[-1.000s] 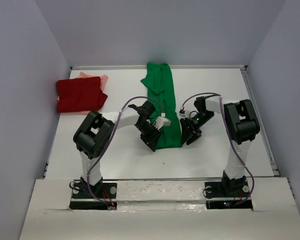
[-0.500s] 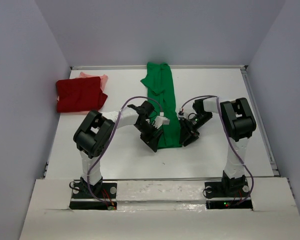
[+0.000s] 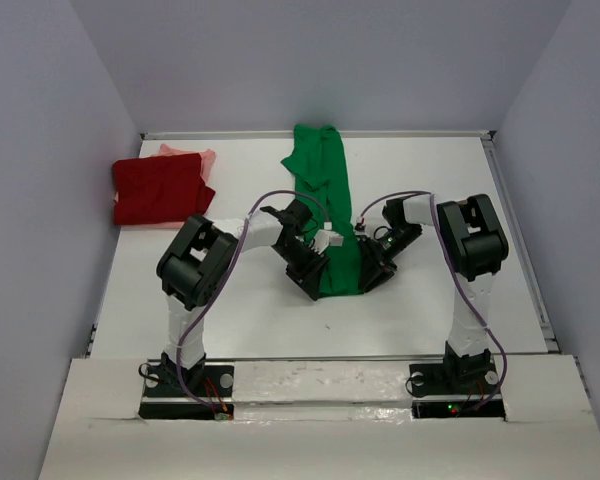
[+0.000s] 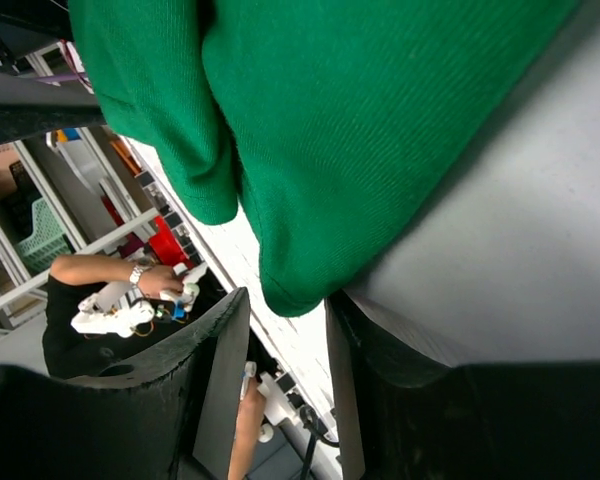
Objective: Fold and stack the t-shirts
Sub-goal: Grab the bottom of the folded rectangular tshirt with both arms
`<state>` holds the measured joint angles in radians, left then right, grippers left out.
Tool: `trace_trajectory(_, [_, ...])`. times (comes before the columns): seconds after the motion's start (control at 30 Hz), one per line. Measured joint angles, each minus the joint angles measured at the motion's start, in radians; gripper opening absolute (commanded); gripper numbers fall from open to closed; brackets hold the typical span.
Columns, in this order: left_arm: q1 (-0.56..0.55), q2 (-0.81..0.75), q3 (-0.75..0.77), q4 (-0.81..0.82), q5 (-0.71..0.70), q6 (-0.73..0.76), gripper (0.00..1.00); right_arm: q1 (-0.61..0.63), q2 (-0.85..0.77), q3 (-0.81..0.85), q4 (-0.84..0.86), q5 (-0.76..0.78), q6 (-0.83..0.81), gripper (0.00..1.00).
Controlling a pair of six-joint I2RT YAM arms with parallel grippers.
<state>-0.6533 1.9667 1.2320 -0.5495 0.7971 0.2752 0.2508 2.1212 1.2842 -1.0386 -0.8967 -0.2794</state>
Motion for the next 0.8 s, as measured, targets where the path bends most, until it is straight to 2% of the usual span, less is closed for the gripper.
trace_trajectory(0.17, [0.000,0.007,0.008,0.002,0.005,0.000,0.44,0.000,0.000,0.002,0.003,0.002,0.000,0.34])
trace_trajectory(0.3, [0.000,0.008,0.009,0.004,0.006,0.000,0.40,0.005,0.003,0.002,0.014,0.012,0.000,0.17])
trace_trajectory(0.4, [0.000,0.008,0.009,0.008,0.001,-0.002,0.25,0.009,0.012,0.004,0.027,0.016,0.003,0.00])
trace_trajectory(0.47, [0.000,0.008,0.008,0.012,-0.007,-0.003,0.10,0.010,0.015,0.005,0.029,0.016,0.005,0.00])
trace_trajectory(0.53, [-0.001,0.008,0.008,0.014,-0.013,-0.008,0.00,0.011,0.015,0.005,0.029,0.017,0.006,0.00])
trace_trajectory(0.8, [-0.002,0.010,0.009,0.018,-0.022,-0.005,0.00,0.011,0.015,0.005,0.029,0.017,0.007,0.00])
